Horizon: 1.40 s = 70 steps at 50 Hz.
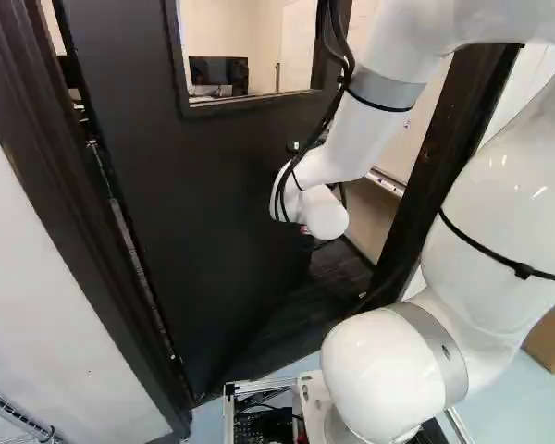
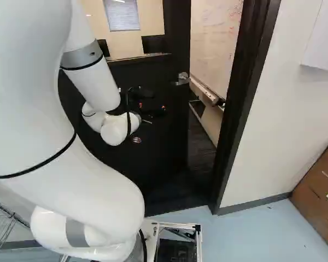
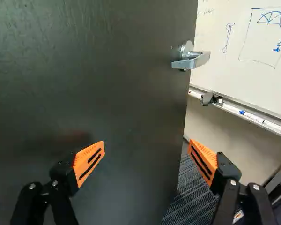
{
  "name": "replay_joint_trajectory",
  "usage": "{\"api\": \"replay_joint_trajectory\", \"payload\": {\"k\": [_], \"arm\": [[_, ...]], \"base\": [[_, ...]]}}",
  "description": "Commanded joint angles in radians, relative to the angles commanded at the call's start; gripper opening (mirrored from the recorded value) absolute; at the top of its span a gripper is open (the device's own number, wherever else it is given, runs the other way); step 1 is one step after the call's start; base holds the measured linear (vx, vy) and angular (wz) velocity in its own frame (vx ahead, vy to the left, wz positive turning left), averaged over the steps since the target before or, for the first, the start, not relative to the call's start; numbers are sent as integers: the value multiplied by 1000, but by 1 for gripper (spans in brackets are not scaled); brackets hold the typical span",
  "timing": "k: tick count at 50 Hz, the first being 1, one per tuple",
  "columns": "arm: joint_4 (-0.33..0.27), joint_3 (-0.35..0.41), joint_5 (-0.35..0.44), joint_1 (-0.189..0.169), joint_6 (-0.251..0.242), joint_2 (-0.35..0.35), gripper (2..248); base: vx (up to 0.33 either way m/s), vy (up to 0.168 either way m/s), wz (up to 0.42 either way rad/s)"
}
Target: Open the door and move inside
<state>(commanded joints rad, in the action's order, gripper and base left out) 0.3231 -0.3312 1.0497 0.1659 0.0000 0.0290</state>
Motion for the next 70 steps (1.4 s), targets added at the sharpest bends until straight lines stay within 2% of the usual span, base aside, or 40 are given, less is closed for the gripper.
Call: {"api": "replay_joint_trajectory", "payload": {"k": [70], "arm": [[143,-91,0,168,0,-88,247]], "base": [[0,0,0]]}}
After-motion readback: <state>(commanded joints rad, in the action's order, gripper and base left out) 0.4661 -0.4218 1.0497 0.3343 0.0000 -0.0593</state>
